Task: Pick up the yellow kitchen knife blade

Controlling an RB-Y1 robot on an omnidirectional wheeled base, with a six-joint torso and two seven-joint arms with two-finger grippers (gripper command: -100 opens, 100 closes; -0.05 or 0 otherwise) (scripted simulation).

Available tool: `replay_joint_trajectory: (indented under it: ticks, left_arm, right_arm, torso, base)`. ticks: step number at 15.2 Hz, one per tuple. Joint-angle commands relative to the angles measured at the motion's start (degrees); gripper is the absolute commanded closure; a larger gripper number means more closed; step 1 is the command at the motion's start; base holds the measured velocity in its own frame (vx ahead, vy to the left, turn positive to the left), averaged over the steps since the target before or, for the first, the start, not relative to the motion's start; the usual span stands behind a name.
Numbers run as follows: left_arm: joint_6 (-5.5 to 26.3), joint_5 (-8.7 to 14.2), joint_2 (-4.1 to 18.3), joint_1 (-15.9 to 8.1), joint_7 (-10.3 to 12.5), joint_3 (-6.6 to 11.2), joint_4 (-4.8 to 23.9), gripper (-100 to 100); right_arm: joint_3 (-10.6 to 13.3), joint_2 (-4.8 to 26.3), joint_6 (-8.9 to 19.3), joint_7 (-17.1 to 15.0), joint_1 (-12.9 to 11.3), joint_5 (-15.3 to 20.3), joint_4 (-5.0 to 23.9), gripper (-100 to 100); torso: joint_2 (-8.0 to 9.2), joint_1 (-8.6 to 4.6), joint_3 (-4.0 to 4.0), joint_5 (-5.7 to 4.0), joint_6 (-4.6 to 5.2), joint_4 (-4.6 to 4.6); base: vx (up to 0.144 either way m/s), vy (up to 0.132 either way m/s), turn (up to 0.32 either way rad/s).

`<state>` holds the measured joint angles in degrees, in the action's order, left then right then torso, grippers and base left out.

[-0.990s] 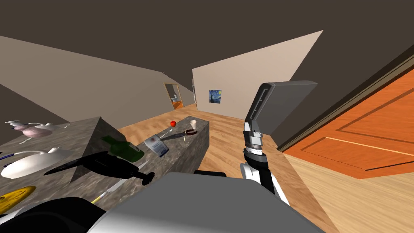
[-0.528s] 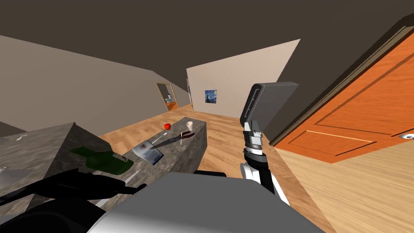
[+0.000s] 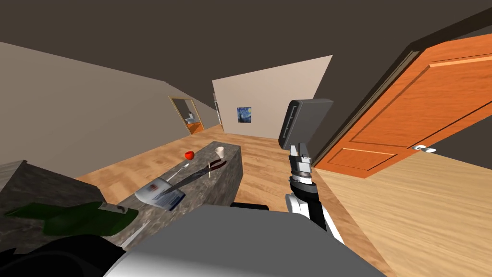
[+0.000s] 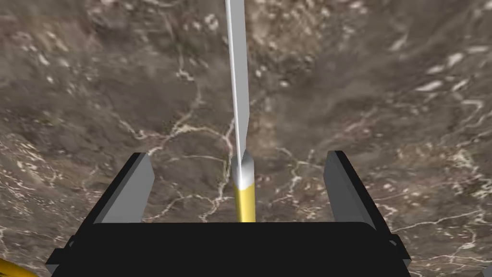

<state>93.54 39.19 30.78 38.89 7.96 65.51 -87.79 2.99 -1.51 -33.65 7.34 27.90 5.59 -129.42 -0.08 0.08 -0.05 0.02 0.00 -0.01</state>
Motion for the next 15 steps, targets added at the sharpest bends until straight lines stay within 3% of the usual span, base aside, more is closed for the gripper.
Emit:
replay_joint_trajectory:
  ticks: [1,4,5,6,9,10,11,15]
  left_arm:
    - [2.45,0.83,0.22,0.01,0.0,1.03,1.68,-100]
    - [5.43,1.94,0.14,0.21,0.19,2.35,3.07,-100]
    - [4.18,1.59,0.12,0.24,0.03,1.95,2.59,-100]
    - [2.64,0.98,-0.31,-0.49,-0.16,0.92,4.06,-100]
    - [1.1,0.41,-0.66,-1.09,-0.3,0.01,5.16,-100]
    - [2.1,0.66,-0.49,-0.87,-0.07,0.41,4.47,-100]
    - [1.82,0.6,-0.52,-0.93,-0.1,0.31,4.62,100]
    - [2.16,0.63,-0.61,-0.84,0.18,0.36,4.82,100]
  right_arm:
    - [0.0,0.0,0.0,0.0,0.0,0.0,0.0,0]
    - [0.0,0.0,0.0,0.0,0.0,0.0,0.0,0]
    - [0.0,0.0,0.0,0.0,0.0,0.0,0.0,0]
    - [0.0,0.0,0.0,0.0,0.0,0.0,0.0,0]
    - [0.0,0.0,0.0,0.0,0.0,0.0,0.0,0]
    - [0.0,0.0,0.0,0.0,0.0,0.0,0.0,0]
    - [0.0,0.0,0.0,0.0,0.0,0.0,0.0,0]
    - [0.0,0.0,0.0,0.0,0.0,0.0,0.0,0]
  torso:
    - [0.0,0.0,0.0,0.0,0.0,0.0]
    - [-0.02,0.01,-0.01,0.0,0.02,0.0]
    - [-0.01,0.03,-0.01,0.0,0.0,0.0]
    - [0.02,0.0,0.01,0.0,-0.03,0.0]
    - [0.15,-0.1,0.09,-0.01,-0.04,0.04]
    - [0.18,-0.11,0.1,-0.01,-0.04,0.04]
    - [0.18,-0.12,0.1,-0.03,-0.04,0.04]
    - [0.2,-0.12,0.14,-0.01,0.06,0.09]
  base:
    - [0.026,0.021,-0.137]
    - [0.029,0.031,-0.205]
    - [0.014,0.025,-0.05]
    - [-0.003,0.011,0.004]
    - [-0.019,0.002,0.006]
    - [-0.014,0.0,0.001]
    - [0.0,0.0,0.0]
    - [-0.001,0.0,0.005]
